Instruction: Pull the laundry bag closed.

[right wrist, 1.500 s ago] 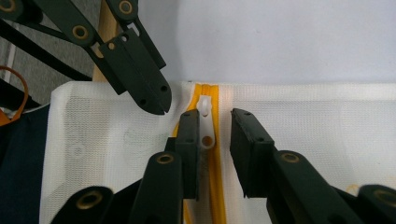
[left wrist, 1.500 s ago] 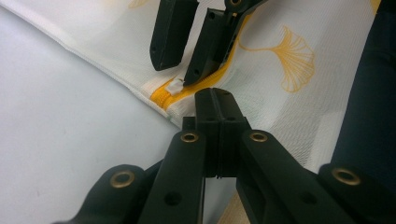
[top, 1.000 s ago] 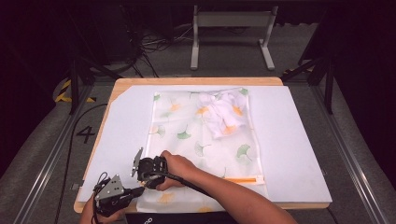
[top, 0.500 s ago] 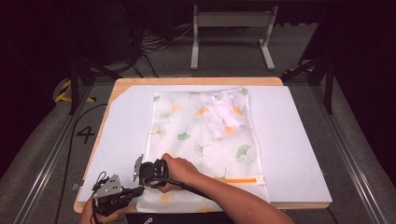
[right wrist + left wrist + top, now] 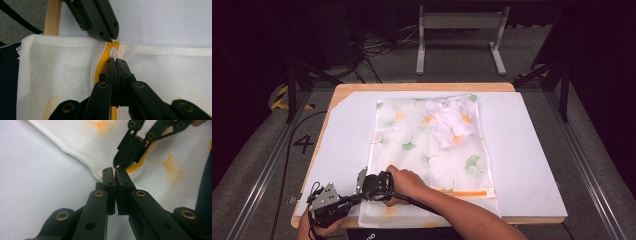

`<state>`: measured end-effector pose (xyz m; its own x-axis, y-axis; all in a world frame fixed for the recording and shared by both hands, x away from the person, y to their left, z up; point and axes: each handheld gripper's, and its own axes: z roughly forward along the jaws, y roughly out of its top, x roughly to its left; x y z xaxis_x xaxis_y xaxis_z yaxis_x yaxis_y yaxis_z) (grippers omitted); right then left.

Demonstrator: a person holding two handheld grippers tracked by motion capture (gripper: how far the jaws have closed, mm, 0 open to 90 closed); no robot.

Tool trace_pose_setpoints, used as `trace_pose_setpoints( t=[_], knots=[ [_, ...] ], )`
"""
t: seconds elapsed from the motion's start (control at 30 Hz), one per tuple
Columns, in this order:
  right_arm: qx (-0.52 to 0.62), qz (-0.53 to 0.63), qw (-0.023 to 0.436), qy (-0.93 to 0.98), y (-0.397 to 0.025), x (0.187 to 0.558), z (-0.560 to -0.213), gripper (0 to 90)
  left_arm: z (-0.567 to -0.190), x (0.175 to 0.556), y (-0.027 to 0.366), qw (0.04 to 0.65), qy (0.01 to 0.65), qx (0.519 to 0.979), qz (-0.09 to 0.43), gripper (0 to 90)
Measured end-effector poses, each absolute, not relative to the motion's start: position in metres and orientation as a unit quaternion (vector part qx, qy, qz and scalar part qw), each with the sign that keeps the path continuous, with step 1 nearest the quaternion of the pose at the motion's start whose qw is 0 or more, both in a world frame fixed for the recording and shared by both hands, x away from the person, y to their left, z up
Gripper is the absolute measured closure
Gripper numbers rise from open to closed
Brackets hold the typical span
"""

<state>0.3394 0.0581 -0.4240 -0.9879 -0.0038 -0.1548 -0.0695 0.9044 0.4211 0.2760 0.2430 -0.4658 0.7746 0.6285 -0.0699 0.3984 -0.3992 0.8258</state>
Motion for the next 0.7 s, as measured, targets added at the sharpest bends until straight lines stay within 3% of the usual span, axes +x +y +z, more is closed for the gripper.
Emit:
trace_pose_setpoints(
  t=[0.4, 0.5, 0.7],
  knots=[
    [-0.045, 0.213, 0.112, 0.97, 0.055, 0.33, -0.424, 89.7, -0.461, 0.276, 0.234, 0.447, 0.29, 0.837, 0.124, 88.9],
    [-0.051, 0.21, 0.119, 0.969, 0.056, 0.328, -0.424, 89.7, -0.461, 0.275, 0.225, 0.415, 0.282, 0.855, 0.131, 90.0],
    [-0.06, 0.208, 0.128, 0.968, 0.054, 0.325, -0.426, 89.8, -0.464, 0.277, 0.222, 0.411, 0.292, 0.856, 0.118, 90.0]
  ],
)
